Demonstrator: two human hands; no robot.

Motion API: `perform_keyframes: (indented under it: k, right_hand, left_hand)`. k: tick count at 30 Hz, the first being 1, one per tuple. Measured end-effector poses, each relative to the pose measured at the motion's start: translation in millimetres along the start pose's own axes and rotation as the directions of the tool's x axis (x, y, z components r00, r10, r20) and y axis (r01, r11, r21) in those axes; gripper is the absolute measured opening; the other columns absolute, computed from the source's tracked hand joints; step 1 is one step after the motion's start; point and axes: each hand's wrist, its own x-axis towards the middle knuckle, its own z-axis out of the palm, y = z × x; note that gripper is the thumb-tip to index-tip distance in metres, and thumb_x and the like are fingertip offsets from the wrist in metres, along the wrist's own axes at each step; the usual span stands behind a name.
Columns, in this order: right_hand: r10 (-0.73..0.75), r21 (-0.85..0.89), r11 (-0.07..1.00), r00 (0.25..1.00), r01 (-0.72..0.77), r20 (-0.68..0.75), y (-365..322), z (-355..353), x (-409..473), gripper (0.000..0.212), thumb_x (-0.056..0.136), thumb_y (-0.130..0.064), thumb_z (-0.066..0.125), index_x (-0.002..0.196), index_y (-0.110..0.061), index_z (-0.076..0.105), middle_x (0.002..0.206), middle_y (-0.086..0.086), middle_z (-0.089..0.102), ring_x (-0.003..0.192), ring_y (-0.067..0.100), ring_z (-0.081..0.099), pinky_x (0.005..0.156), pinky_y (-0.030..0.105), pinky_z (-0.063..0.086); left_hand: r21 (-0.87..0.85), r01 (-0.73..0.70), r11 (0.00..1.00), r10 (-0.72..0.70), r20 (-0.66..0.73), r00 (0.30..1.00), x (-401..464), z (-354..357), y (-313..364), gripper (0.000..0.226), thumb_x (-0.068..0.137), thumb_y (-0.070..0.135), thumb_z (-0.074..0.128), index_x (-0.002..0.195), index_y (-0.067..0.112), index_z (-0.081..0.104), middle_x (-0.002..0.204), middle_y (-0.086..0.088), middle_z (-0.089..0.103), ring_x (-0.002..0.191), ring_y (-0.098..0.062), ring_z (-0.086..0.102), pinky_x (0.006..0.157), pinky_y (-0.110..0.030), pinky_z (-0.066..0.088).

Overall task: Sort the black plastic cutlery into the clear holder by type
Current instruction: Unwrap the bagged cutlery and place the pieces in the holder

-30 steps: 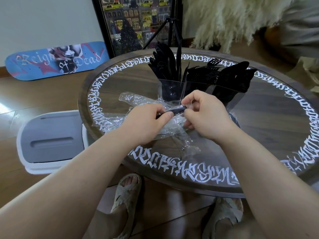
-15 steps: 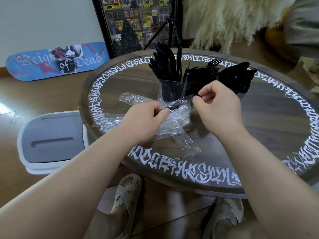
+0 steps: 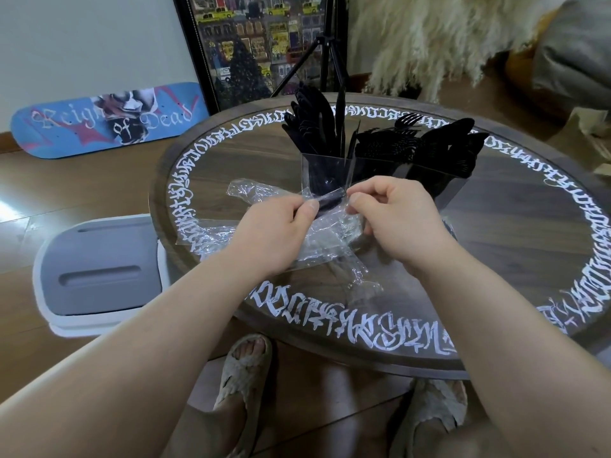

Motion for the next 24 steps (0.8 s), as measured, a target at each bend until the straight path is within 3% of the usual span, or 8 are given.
perform_keyframes:
  k: [2,5,9,13,18,21,24]
  right_hand:
    - [0.005,0.016,1.0,1.0,-0.006,0.014,0.0,-1.2,-0.4,0.017,0.088,-0.017,0.056,0.078,-0.02,0.069,0.08,0.003,0.071,0.058,0.014,0.052,0.062,0.032,0.048]
    - [0.014,0.012,1.0,0.999,-0.015,0.035,1.6,-1.0,-1.0,0.017,0.091,-0.021,0.055,0.081,-0.021,0.069,0.081,0.005,0.07,0.059,0.013,0.053,0.056,0.026,0.041]
    - [0.048,-0.009,0.999,0.996,-0.047,0.072,2.7,-1.2,-0.1,0.016,0.093,-0.025,0.053,0.087,-0.021,0.067,0.077,-0.004,0.067,0.059,0.012,0.054,0.052,0.025,0.039]
    - [0.07,0.01,0.997,0.993,-0.071,0.096,3.4,-3.2,0.5,0.014,0.092,-0.019,0.056,0.083,-0.018,0.067,0.072,-0.003,0.069,0.053,0.01,0.055,0.051,0.022,0.041]
    - [0.135,0.109,0.983,0.986,-0.146,0.1,3.7,-4.9,0.4,0.017,0.092,-0.017,0.057,0.079,-0.016,0.067,0.073,0.0,0.07,0.048,0.007,0.052,0.043,0.015,0.039]
    - [0.122,0.167,0.977,0.99,-0.133,0.076,3.4,-7.4,0.3,0.018,0.092,-0.013,0.058,0.077,-0.016,0.066,0.072,0.002,0.069,0.049,0.008,0.049,0.042,0.013,0.038]
    - [0.117,0.23,0.966,0.993,-0.114,-0.001,4.0,-10.5,2.6,0.019,0.091,-0.01,0.06,0.074,-0.016,0.065,0.069,0.002,0.067,0.044,0.003,0.046,0.042,0.012,0.036]
  left_hand:
    - [0.001,-0.008,1.0,0.008,0.028,1.0,-0.1,0.9,-0.7,0.043,0.102,0.035,0.034,0.078,0.005,0.054,0.078,-0.009,0.062,0.072,-0.022,0.054,0.067,-0.033,0.042]
    - [-0.005,-0.023,1.0,0.023,0.05,0.998,0.8,3.6,-1.8,0.04,0.101,0.031,0.037,0.078,0.003,0.054,0.065,-0.004,0.054,0.063,-0.017,0.048,0.058,-0.024,0.036]
    - [0.026,-0.062,0.998,0.06,0.072,0.996,0.3,4.2,-2.0,0.029,0.099,0.033,0.045,0.075,0.021,0.058,0.057,0.008,0.05,0.053,-0.007,0.045,0.049,-0.016,0.034]
    - [-0.003,-0.082,0.997,0.082,0.0,0.997,-0.6,4.2,-3.3,0.009,0.093,0.035,0.057,0.087,0.031,0.062,0.075,0.014,0.063,0.071,0.002,0.055,0.063,-0.008,0.038]
    - [-0.07,-0.107,0.992,0.102,-0.077,0.992,-0.8,4.7,-2.4,0.002,0.09,0.029,0.062,0.09,0.027,0.063,0.075,0.019,0.059,0.071,0.01,0.054,0.067,-0.002,0.038]
    - [-0.095,-0.119,0.988,0.106,-0.134,0.985,-0.8,3.4,-0.4,0.01,0.091,0.03,0.062,0.098,0.025,0.066,0.087,0.016,0.064,0.078,0.003,0.056,0.07,-0.006,0.039]
    - [-0.04,-0.051,0.998,0.043,-0.191,0.981,3.1,-1.6,-1.9,0.022,0.096,0.027,0.05,0.114,0.022,0.062,0.113,0.01,0.058,0.083,-0.008,0.051,0.078,-0.02,0.036]
